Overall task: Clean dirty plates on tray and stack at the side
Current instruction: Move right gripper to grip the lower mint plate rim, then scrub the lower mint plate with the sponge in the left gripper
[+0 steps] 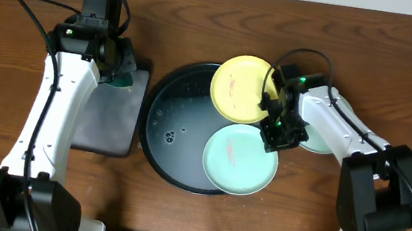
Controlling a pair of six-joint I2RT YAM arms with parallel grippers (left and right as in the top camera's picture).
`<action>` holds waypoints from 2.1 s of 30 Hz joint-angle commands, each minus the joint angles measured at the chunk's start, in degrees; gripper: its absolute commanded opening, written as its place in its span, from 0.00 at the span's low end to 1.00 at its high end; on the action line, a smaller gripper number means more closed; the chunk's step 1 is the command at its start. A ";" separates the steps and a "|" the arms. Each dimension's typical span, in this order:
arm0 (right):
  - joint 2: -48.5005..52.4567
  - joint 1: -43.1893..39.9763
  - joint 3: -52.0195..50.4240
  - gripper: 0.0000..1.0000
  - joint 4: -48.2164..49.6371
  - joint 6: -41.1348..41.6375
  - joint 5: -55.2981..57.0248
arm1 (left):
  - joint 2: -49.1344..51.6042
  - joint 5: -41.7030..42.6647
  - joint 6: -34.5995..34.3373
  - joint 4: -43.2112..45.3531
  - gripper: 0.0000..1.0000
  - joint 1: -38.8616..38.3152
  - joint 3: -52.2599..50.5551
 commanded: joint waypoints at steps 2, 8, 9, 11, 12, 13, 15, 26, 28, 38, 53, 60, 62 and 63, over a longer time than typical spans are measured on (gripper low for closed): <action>1.66 1.44 -0.02 0.20 0.42 3.54 4.94 | 0.02 -0.70 0.74 -0.15 0.08 0.24 0.72; 2.25 1.68 -0.02 0.01 0.85 4.63 5.60 | 0.02 -0.70 0.74 -0.15 0.08 0.24 0.72; 2.23 2.01 0.04 0.01 0.85 4.74 5.20 | 0.02 -0.70 0.74 -0.15 0.08 0.24 0.72; 2.25 3.02 0.11 0.01 1.88 4.72 3.82 | 0.02 -0.68 0.74 -0.13 0.08 0.24 0.72; 2.23 3.58 0.11 0.01 2.54 4.74 2.95 | 0.02 -0.68 0.72 -0.13 0.08 0.24 0.72; 2.23 4.50 0.13 0.01 3.69 4.74 1.46 | 0.02 -0.66 0.72 -0.13 0.08 0.24 0.72; 2.23 6.29 0.13 0.01 6.08 5.14 -1.18 | 0.11 -0.24 0.70 -0.15 0.08 0.22 0.72; 2.95 13.44 0.13 0.01 26.73 26.69 -1.46 | 0.31 3.21 -2.21 -0.61 0.08 0.04 -1.05; 3.96 13.70 0.13 0.01 28.11 28.59 -0.46 | 0.33 5.88 -2.75 -0.57 0.08 -0.44 -1.81; 7.02 12.79 0.13 0.01 28.52 29.51 -3.10 | 1.68 8.57 -4.87 4.28 0.08 -9.84 -11.52; 7.02 12.81 0.13 0.01 28.50 29.14 -3.10 | 16.41 9.03 -4.79 8.68 0.08 -17.73 -13.05; 7.02 12.81 0.13 0.01 28.55 29.16 -3.13 | 17.49 25.79 9.81 9.20 0.07 -17.75 -13.05; 7.02 12.81 0.13 0.01 28.55 29.16 -3.13 | 17.49 31.26 14.40 9.18 0.07 -17.75 -13.05; 7.02 12.81 0.13 0.01 28.55 29.16 -3.10 | 17.49 32.09 15.08 9.22 0.07 -17.75 -13.05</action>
